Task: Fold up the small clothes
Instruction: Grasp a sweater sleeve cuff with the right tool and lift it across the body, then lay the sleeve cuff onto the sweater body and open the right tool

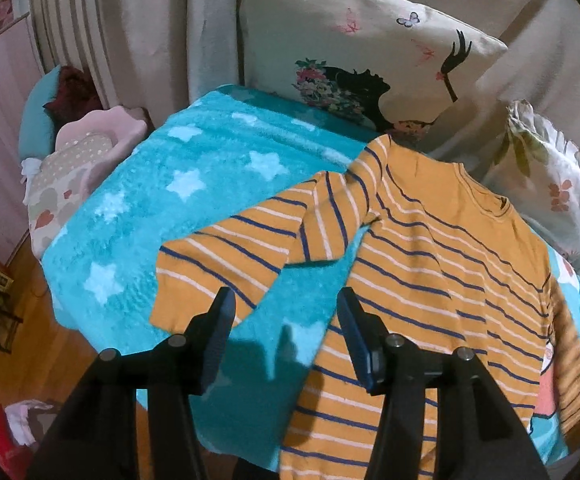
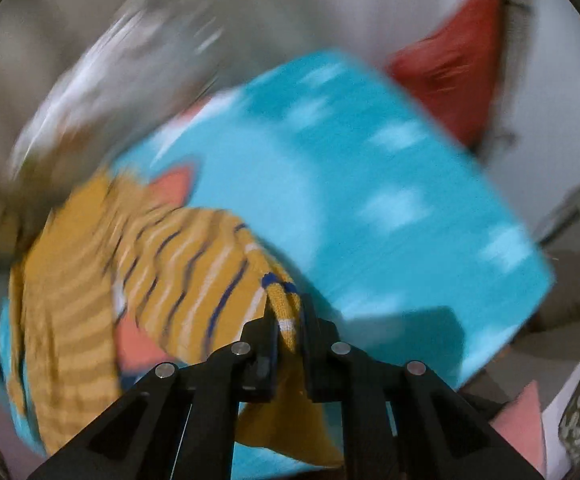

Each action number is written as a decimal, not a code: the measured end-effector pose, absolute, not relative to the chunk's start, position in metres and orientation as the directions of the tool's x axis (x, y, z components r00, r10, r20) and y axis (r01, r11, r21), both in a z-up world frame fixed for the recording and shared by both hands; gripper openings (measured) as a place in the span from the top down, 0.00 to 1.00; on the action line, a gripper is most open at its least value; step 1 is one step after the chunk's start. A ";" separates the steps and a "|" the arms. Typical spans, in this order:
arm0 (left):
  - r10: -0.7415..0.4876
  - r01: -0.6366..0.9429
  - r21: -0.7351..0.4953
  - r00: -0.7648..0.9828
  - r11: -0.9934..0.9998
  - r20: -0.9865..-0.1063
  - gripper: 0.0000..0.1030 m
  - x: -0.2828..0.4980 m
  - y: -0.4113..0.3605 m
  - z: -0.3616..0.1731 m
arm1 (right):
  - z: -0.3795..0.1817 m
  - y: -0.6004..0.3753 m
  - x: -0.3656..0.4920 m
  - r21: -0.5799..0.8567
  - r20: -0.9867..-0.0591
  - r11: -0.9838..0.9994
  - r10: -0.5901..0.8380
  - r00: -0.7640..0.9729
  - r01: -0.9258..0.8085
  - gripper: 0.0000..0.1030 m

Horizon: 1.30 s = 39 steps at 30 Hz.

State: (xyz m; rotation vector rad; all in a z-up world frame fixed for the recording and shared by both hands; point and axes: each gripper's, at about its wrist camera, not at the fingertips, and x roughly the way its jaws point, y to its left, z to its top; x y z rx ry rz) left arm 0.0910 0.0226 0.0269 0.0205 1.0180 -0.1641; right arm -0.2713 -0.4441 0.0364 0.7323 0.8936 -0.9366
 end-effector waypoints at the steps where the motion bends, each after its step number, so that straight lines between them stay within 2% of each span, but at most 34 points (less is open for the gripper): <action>1: -0.122 0.139 -0.058 0.512 0.989 -0.850 0.50 0.089 0.023 0.026 | 0.042 -0.464 -0.284 0.126 -0.872 0.366 -0.402 0.278 0.922 0.91; 5: -0.119 0.126 -0.063 0.511 0.990 -0.851 0.50 0.080 0.019 0.023 | 0.040 -0.513 -0.299 0.140 -0.873 0.308 -0.411 0.264 0.941 0.92; 10: -0.107 0.130 -0.046 0.516 0.990 -0.850 0.50 0.070 0.008 0.025 | 0.013 -0.545 -0.298 0.178 -0.898 0.315 -0.336 0.285 0.932 0.90; 14: -0.101 0.129 -0.039 0.522 0.991 -0.847 0.50 0.065 0.003 0.028 | 0.008 -0.569 -0.322 0.103 -0.892 0.208 -0.413 0.183 0.973 0.84; 15: -0.098 0.128 -0.036 0.525 0.991 -0.845 0.49 0.065 0.001 0.029 | 0.011 -0.570 -0.330 0.108 -0.887 0.186 -0.426 0.179 0.977 0.82; 17: -0.096 0.126 -0.034 0.527 0.991 -0.845 0.48 0.064 -0.001 0.030 | 0.018 -0.566 -0.350 0.159 -0.873 0.148 -0.440 0.209 0.976 0.64; 20: -0.096 0.121 -0.038 0.520 0.992 -0.849 0.47 0.063 -0.004 0.028 | 0.020 -0.544 -0.374 0.305 -0.848 0.144 -0.409 0.337 0.941 0.52; 26: -0.118 0.150 -0.048 0.496 0.987 -0.860 0.47 0.060 -0.022 0.024 | -0.027 -0.498 -0.391 0.553 -0.800 0.049 -0.245 0.547 0.831 0.50; 31: -0.119 0.171 -0.037 0.503 0.985 -0.856 0.47 0.055 -0.032 0.028 | -0.053 -0.495 -0.378 0.587 -0.790 -0.017 -0.232 0.568 0.810 0.50; 34: -0.103 0.153 -0.029 0.504 0.988 -0.858 0.47 0.054 -0.025 0.029 | -0.054 -0.505 -0.365 0.565 -0.796 -0.025 -0.279 0.537 0.825 0.50; 35: -0.095 0.146 -0.024 0.506 0.989 -0.857 0.47 0.053 -0.022 0.029 | -0.054 -0.509 -0.360 0.556 -0.800 -0.025 -0.286 0.527 0.831 0.55; 36: -0.085 0.136 -0.017 0.509 0.991 -0.857 0.47 0.053 -0.018 0.029 | -0.054 -0.512 -0.356 0.544 -0.807 -0.026 -0.292 0.514 0.839 0.66; 37: -0.075 0.123 -0.014 0.512 0.992 -0.855 0.47 0.053 -0.012 0.030 | -0.055 -0.516 -0.353 0.520 -0.821 -0.023 -0.288 0.492 0.854 0.91; 39: -0.066 0.098 -0.018 0.516 0.995 -0.854 0.47 0.054 0.001 0.030 | -0.051 -0.522 -0.345 0.468 -0.842 0.001 -0.303 0.447 0.883 0.93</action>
